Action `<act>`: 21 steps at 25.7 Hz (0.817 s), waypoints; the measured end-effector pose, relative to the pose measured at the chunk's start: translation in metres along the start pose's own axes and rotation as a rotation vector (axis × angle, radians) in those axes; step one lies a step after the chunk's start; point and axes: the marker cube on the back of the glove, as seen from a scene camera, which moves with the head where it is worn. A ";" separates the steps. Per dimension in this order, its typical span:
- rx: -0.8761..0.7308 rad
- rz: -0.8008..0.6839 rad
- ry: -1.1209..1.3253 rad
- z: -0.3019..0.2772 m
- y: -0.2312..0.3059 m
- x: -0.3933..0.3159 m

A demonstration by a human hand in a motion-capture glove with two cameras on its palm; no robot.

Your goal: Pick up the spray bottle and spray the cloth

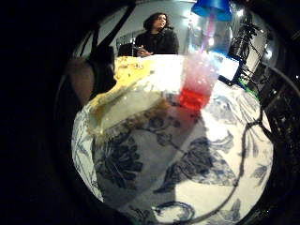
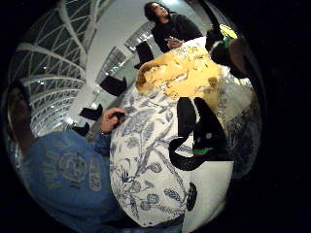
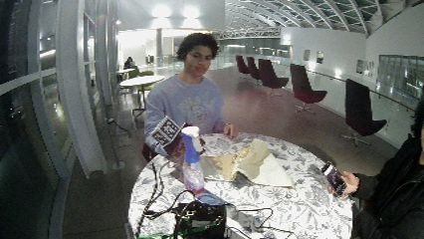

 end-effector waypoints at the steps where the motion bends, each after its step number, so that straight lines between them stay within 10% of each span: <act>1: -0.024 0.013 -0.005 -0.001 0.000 -0.001; 21: 0.100 0.522 -0.476 -0.061 -0.018 0.077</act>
